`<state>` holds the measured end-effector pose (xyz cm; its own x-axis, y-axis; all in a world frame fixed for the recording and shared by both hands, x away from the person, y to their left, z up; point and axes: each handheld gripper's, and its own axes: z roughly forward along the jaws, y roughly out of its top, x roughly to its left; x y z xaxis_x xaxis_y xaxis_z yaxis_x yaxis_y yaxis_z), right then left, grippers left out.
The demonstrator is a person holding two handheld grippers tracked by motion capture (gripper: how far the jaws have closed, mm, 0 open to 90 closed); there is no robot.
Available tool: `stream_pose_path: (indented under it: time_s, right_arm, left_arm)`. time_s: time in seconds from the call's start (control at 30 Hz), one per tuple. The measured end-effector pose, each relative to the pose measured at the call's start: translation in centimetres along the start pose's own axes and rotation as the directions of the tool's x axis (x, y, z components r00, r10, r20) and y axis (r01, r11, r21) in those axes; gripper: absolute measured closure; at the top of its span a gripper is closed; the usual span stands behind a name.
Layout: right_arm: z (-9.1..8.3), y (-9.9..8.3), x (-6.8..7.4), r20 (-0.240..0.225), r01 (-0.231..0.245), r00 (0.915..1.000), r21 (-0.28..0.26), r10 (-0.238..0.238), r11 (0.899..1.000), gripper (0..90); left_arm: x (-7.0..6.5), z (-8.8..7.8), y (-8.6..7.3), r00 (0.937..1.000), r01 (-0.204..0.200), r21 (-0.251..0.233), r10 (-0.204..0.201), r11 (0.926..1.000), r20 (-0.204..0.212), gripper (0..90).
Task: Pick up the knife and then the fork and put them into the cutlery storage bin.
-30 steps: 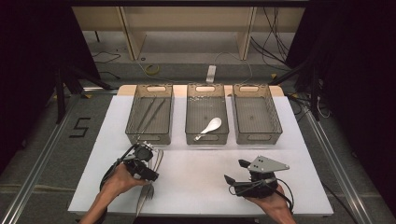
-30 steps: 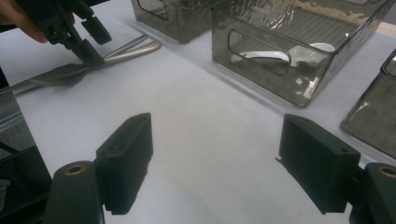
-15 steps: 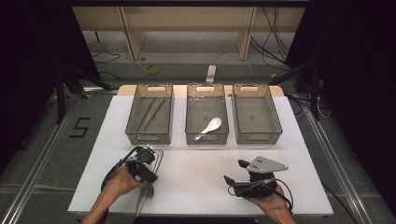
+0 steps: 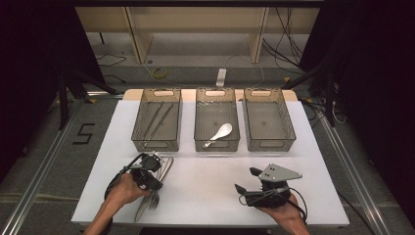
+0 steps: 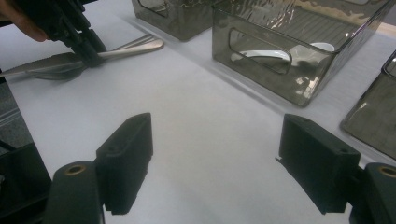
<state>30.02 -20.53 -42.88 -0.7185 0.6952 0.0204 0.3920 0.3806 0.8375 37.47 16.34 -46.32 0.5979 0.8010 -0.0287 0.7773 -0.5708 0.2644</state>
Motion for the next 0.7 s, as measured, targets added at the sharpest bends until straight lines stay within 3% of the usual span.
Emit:
stream_pose_path:
  time_s: [0.3, 0.7]
  right_arm:
    - [0.0, 0.0, -0.02, 0.002, 0.002, 1.0, 0.001, -0.002, 1.0, 26.9]
    - [-0.01, 0.02, -0.07, 0.001, -0.001, 1.0, -0.001, 0.001, 1.0, 26.9]
  left_arm:
    - [0.25, -0.1, 0.0, 0.9999, 0.009, 0.015, -0.009, 0.9999, 0.014, 77.8]
    - [0.17, -0.47, 0.05, 0.9997, 0.004, 0.004, -0.004, 1.0, 0.024, 79.0]
